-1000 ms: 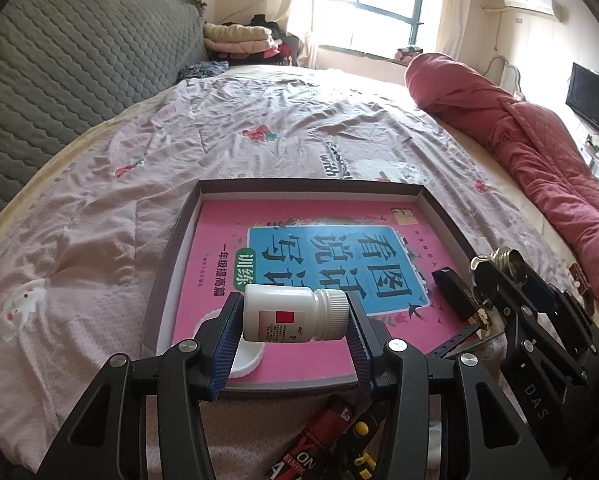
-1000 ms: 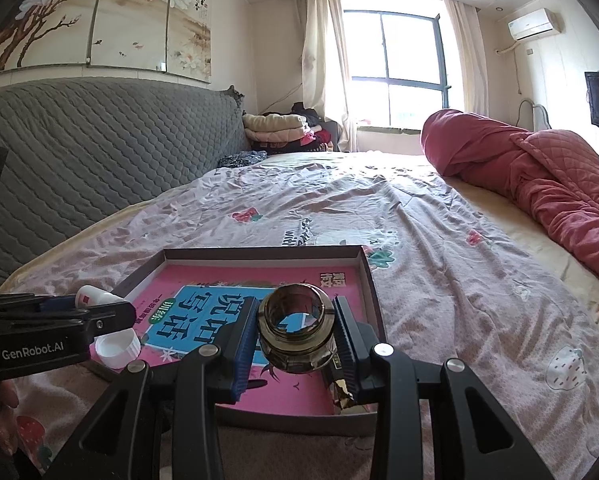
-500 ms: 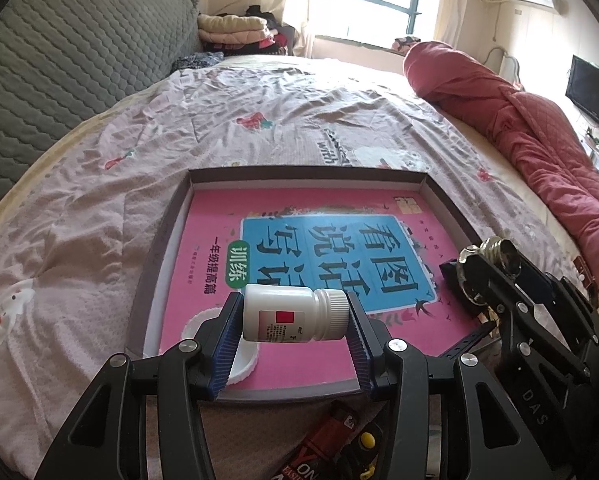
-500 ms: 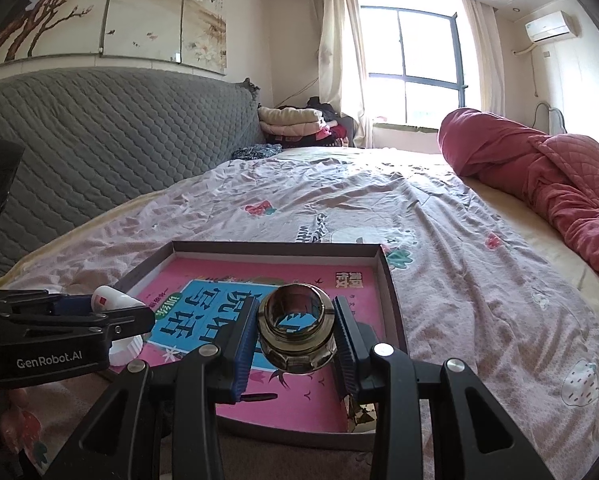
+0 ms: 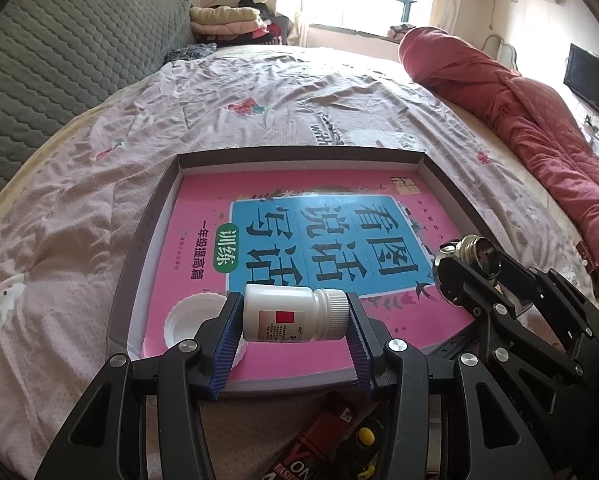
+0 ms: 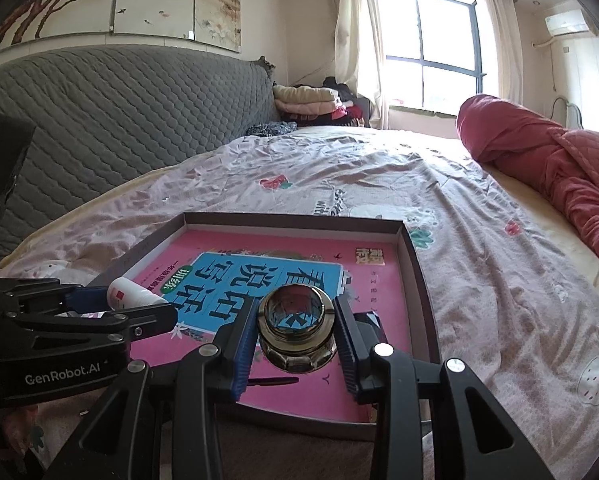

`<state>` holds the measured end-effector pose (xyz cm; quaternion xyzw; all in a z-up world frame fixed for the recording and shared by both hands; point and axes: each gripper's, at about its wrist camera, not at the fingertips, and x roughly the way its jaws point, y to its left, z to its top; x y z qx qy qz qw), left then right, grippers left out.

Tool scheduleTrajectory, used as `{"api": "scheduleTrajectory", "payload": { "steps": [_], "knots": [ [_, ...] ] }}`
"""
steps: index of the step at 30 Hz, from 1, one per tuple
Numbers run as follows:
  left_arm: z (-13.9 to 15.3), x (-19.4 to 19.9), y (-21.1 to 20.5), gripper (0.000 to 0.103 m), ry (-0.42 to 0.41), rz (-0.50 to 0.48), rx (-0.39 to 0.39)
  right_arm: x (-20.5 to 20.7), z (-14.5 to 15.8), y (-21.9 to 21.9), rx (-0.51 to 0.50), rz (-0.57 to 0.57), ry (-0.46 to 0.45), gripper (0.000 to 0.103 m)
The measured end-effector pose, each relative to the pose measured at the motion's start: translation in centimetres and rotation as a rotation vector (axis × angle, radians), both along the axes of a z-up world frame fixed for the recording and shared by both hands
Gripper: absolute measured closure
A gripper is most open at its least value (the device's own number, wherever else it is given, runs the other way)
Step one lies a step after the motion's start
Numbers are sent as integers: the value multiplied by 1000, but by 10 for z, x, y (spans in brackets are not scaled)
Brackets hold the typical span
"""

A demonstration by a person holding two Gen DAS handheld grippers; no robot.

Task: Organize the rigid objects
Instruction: 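Carry the bottle over the tray with the left gripper while the right gripper carries the jar there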

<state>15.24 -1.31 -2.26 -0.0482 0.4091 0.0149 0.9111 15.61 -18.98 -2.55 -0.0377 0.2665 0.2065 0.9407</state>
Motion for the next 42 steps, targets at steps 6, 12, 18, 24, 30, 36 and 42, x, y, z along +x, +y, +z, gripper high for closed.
{"api": "scheduleTrajectory", "payload": {
  "steps": [6,12,18,24,30,36,42],
  "knots": [
    [-3,1,1,52,11,-1,-5,4,-8,1,-19,-3,41,66],
    [-7,0,2,52,20,-1,-4,7,-12,1,-22,-5,66,66],
    [-10,2,0,52,27,-10,-1,10,-16,0,-17,-16,99,66],
    [-12,3,-2,52,30,-18,9,11,-17,-1,-18,-18,108,66],
    [-13,6,-4,52,33,-27,15,14,-19,-2,-22,-23,126,66],
    [-13,10,-7,52,36,-29,35,15,-19,-2,-24,-22,131,66],
    [-14,15,-14,52,51,-43,61,15,-20,-2,-25,-21,134,66]
  ]
}}
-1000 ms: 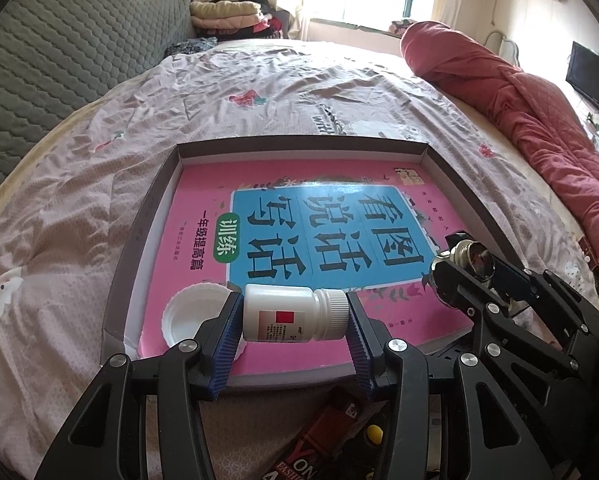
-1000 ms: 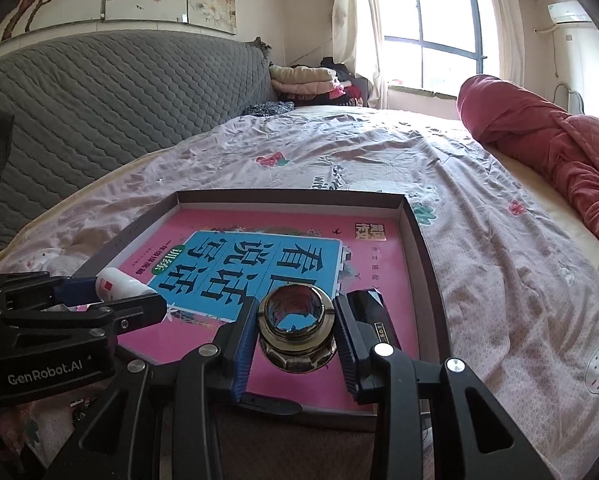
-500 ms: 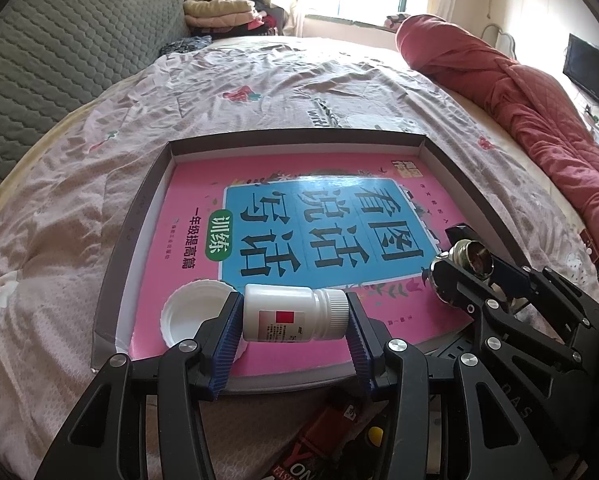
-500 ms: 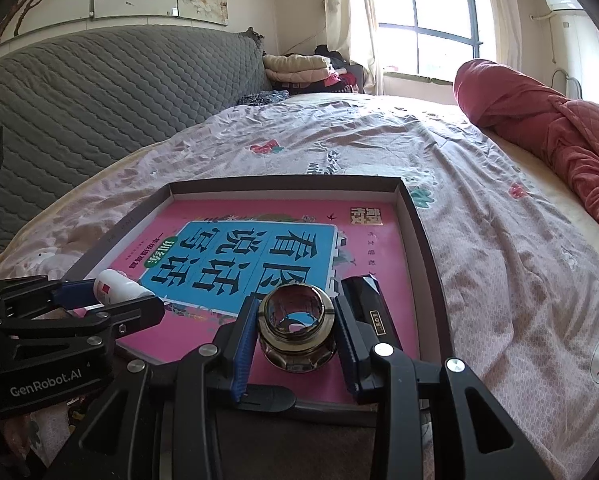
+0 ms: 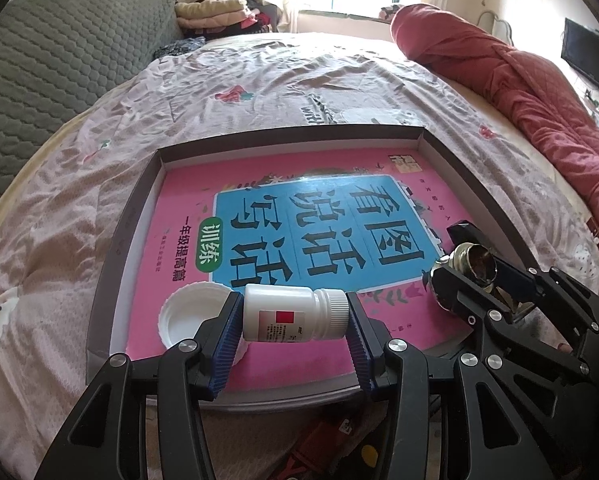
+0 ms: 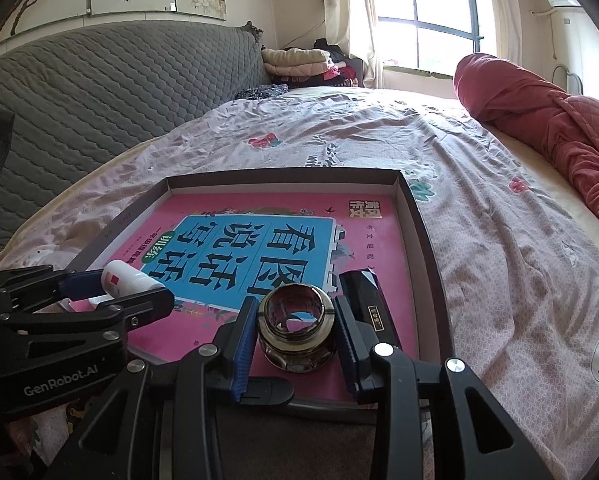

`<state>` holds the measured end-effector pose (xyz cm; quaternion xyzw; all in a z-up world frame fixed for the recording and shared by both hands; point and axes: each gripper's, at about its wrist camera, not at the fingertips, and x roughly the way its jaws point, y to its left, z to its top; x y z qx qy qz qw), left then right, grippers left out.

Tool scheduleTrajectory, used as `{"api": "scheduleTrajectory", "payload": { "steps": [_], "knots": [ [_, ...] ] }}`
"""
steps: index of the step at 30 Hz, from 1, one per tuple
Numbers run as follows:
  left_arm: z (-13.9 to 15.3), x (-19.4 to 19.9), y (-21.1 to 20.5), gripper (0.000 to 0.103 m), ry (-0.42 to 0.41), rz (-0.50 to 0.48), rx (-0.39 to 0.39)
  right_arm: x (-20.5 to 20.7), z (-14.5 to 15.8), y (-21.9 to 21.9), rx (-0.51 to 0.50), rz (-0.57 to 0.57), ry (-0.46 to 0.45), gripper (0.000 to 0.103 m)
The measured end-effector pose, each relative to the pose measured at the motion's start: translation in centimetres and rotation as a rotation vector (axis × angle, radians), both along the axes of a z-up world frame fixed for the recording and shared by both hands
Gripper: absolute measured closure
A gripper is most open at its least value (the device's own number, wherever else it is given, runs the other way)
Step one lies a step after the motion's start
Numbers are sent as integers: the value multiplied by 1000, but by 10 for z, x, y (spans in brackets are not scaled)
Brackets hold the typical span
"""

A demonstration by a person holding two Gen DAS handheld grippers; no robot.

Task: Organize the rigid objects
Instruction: 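Carry the bottle over the tray with the left gripper while the right gripper carries the jar there, then lower the bottle onto the pink book and open the left gripper while the right gripper releases the jar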

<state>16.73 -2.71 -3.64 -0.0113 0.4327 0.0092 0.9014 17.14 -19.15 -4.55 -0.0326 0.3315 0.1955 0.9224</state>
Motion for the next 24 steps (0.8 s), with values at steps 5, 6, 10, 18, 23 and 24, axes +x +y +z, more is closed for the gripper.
{"api": "scheduleTrajectory", "payload": {
  "steps": [5,6,10,18,23,24],
  "knots": [
    [-2,3,-5,52,15,-13,6,0,0,0,0,0,1,66],
    [-3,3,-5,52,22,-12,7,0,0,0,-1,0,1,66],
    [-4,5,-4,52,30,-5,-2,0,-1,1,-1,1,2,66],
    [-6,5,0,52,42,9,-12,-1,-1,1,0,0,3,66],
    [-6,4,4,52,41,22,-8,-1,-1,1,0,0,2,66],
    [-6,4,5,52,42,24,-9,0,-1,1,0,0,2,66]
  ]
}}
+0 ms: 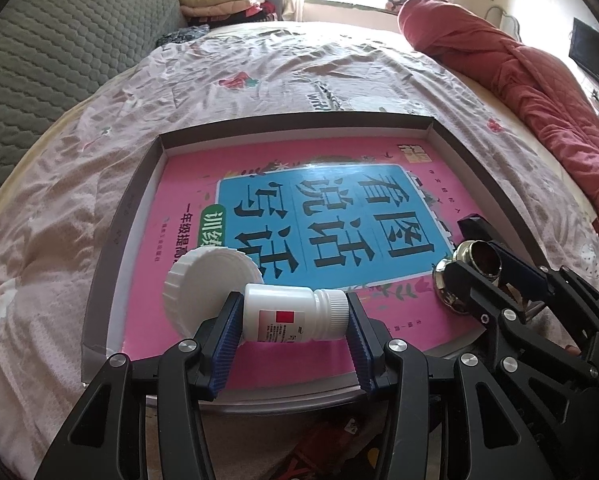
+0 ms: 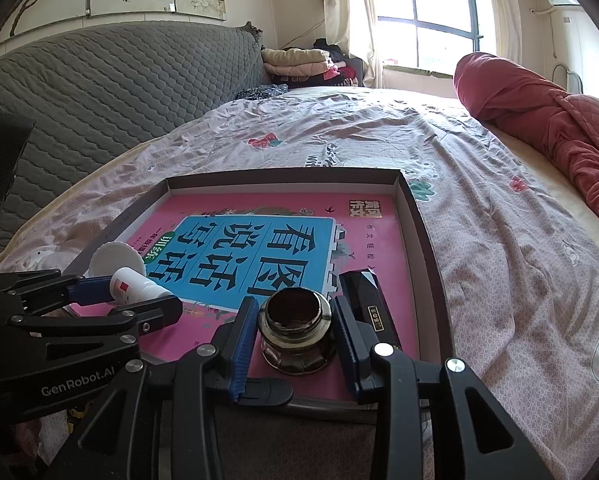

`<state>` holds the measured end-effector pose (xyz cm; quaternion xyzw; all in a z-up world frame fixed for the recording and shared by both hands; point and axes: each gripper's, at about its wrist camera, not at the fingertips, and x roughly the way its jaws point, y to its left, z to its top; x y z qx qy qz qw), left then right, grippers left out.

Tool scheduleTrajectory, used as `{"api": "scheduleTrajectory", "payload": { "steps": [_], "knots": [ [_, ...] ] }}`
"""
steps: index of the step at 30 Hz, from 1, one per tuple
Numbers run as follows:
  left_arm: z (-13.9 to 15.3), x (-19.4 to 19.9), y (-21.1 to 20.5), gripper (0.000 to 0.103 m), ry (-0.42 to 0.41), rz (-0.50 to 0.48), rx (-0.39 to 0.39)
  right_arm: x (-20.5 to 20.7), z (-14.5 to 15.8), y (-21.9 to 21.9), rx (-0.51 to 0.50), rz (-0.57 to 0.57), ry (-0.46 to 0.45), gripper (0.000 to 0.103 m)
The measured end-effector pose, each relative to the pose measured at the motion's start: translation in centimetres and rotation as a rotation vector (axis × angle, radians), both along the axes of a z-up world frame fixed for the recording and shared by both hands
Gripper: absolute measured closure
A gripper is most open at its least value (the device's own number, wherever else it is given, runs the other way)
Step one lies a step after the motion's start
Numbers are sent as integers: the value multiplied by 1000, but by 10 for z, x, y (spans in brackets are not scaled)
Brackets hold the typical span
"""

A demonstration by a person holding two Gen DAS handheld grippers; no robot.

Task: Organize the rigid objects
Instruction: 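Lower the bottle onto the pink book and open the left gripper while the right gripper releases the jar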

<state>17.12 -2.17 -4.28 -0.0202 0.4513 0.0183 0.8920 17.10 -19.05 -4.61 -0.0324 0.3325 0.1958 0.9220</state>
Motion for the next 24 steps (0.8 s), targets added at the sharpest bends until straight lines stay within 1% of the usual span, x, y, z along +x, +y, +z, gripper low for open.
{"api": "scheduleTrajectory", "payload": {
  "steps": [9,12,15,19,24],
  "knots": [
    [0,-1,8,52,3,16,-16,-1,4,-4,16,-11,-16,62],
    [0,-1,7,52,7,14,-10,-2,6,-4,16,-14,-22,61],
    [-2,-2,9,51,16,20,-31,-4,8,-4,19,-15,-32,61],
    [-2,-3,13,50,20,33,-28,-5,9,-6,23,-16,-38,59],
    [-2,-4,18,50,24,45,-33,-5,10,-8,27,-18,-42,59]
  ]
}}
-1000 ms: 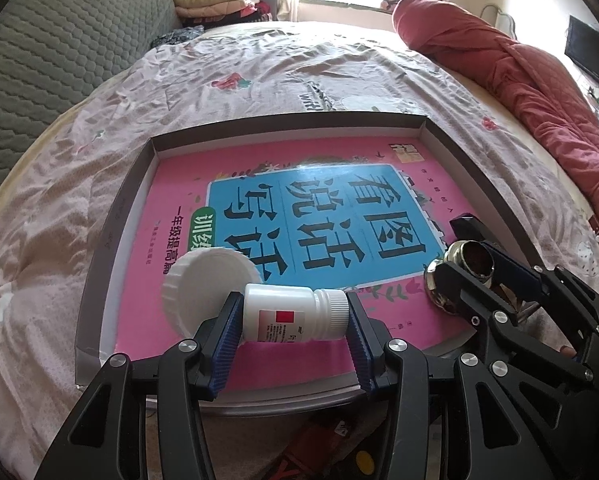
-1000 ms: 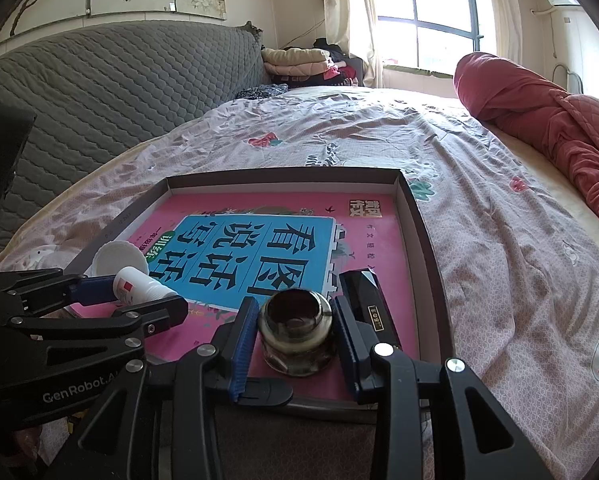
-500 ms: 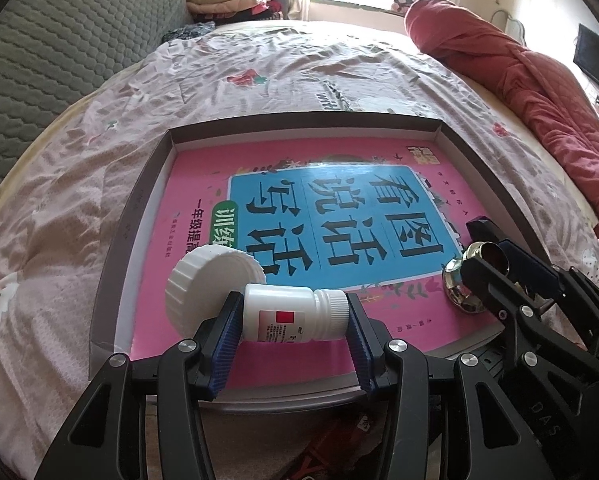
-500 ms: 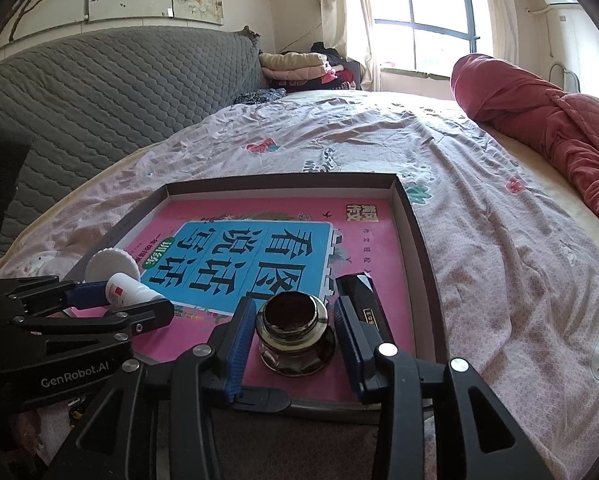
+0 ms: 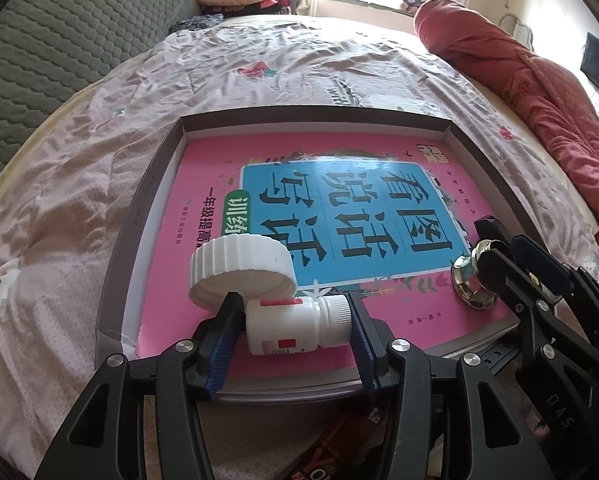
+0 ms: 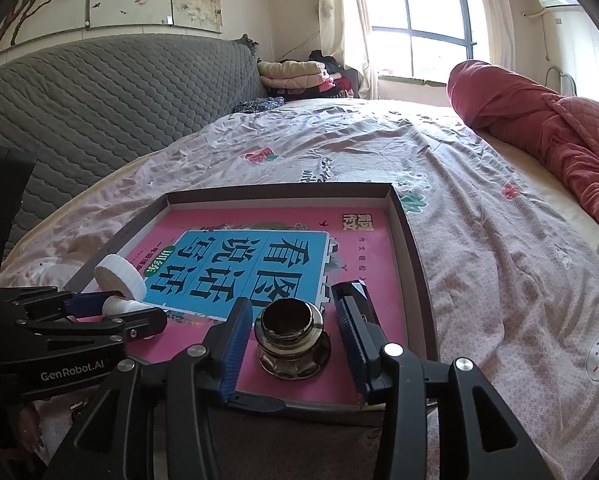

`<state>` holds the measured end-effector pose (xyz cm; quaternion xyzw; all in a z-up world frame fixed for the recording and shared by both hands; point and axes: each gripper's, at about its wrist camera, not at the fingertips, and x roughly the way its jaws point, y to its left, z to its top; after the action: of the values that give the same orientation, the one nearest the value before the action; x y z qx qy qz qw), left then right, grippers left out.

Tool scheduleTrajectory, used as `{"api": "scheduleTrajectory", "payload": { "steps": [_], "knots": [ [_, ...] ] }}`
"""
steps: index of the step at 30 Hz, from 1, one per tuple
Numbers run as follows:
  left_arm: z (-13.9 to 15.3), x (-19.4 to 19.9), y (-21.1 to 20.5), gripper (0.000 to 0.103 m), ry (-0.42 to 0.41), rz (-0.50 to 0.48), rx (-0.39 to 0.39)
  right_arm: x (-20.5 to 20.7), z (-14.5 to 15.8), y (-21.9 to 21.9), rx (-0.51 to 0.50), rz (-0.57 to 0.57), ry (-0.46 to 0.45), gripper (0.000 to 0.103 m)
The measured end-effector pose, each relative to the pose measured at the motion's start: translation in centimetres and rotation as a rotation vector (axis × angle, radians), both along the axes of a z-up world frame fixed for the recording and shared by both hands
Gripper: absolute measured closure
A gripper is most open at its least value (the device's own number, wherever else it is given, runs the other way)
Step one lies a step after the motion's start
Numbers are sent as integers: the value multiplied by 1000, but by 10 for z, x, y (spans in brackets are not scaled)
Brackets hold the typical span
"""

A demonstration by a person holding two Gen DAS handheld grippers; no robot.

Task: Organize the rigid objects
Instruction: 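Lower the bottle onto the pink book and open the left gripper while the right gripper releases the jar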

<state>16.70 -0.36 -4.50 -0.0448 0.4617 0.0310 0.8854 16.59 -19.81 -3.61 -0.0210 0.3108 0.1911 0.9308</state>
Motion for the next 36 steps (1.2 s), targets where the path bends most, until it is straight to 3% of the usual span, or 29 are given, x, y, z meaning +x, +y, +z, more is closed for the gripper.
{"api": "scheduleTrajectory", "payload": {
  "steps": [36],
  "knots": [
    [19,-19,15,41,-50,44,-12,-6,7,-14,14,-44,-37,54]
  ]
}}
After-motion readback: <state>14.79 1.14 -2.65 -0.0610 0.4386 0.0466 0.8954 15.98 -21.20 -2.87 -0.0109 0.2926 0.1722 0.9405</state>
